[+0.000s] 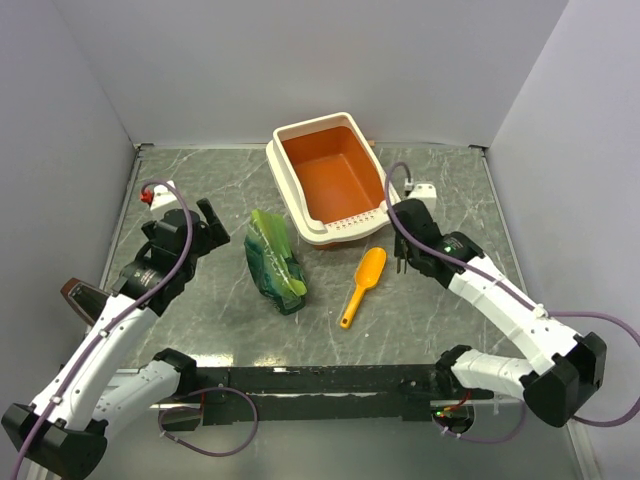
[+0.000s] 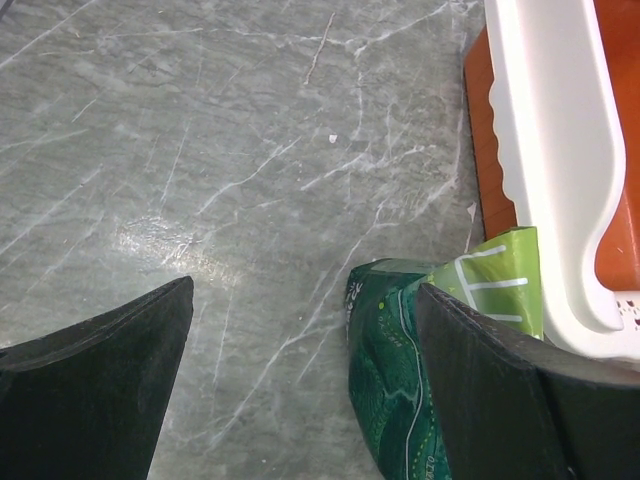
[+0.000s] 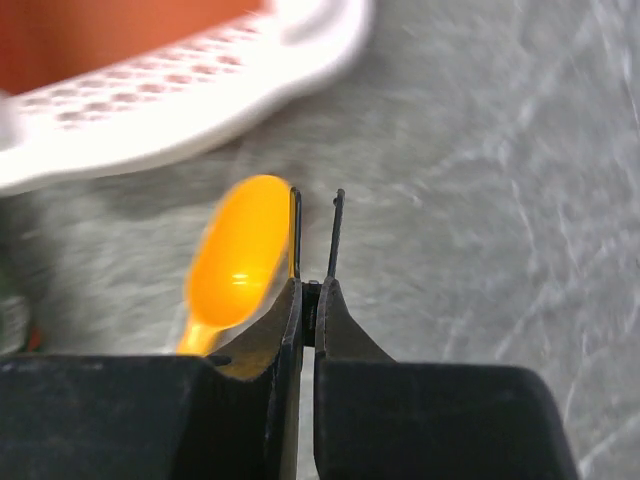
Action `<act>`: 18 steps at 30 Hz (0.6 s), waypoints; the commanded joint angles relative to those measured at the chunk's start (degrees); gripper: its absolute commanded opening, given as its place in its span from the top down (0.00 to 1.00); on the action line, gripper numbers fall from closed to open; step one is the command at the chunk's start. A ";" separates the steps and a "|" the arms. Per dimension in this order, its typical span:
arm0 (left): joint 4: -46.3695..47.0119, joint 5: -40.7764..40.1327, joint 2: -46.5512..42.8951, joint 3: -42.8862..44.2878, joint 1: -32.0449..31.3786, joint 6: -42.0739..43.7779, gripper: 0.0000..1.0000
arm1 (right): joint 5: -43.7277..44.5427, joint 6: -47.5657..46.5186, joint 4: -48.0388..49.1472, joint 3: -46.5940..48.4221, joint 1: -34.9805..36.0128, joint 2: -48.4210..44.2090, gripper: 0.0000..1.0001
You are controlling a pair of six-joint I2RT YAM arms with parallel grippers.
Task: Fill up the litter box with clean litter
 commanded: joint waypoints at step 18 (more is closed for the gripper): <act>4.14 8.22 0.23 -0.90 0.02 3.69 0.03 | -11.19 9.40 13.89 -9.82 -23.37 14.80 0.99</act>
